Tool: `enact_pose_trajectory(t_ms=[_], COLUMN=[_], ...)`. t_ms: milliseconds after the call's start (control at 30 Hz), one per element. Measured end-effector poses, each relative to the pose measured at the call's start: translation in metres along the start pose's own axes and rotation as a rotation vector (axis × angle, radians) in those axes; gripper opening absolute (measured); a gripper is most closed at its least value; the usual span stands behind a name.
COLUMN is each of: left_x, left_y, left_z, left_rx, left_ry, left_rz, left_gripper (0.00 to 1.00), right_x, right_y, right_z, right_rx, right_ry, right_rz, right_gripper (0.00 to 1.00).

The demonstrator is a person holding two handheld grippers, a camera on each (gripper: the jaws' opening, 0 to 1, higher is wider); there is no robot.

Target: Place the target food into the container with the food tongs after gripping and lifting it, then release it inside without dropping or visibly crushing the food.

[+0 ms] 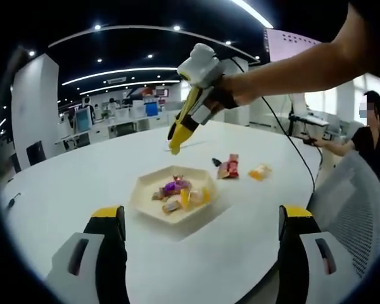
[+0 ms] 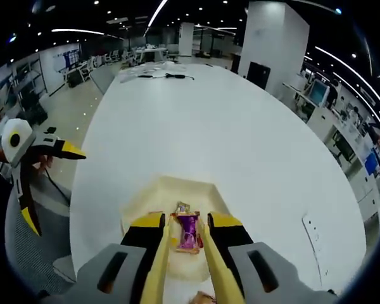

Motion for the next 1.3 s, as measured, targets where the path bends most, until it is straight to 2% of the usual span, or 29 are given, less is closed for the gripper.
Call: enact_pose_trajectory(t_ms=[667,1100,1300], left_x=[0.001,0.005,0.004], left_y=[-0.001,-0.003,-0.003], left_z=[0.0,0.001,0.003], left_rx=[0.003,0.016,0.016], left_ry=[0.006,0.021,0.024], left_rz=[0.003,0.011,0.011], left_gripper=[0.97,0.97,0.99], right_x=[0.0,0.014,0.023], right_y=[-0.005,-0.011,-0.011], right_z=[-0.022,-0.044,-0.058], right_rx=[0.028,0.05,0.054], right_ry=[-0.034,-0.053,-0.075], right_rz=[-0.015,0.006,-0.011], right_gripper=[0.26,0.26,0.26])
Point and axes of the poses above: the point that each gripper's makers call its tool centre point, and the gripper's own axes: z roughly forward along the fingers, y roughly to its left, x roughly out of its underside, the point moved 2 cm from there along -z, roughly backward along the fingers, and after that the axes turned 2 degrees about x, right-handed, at the moved point
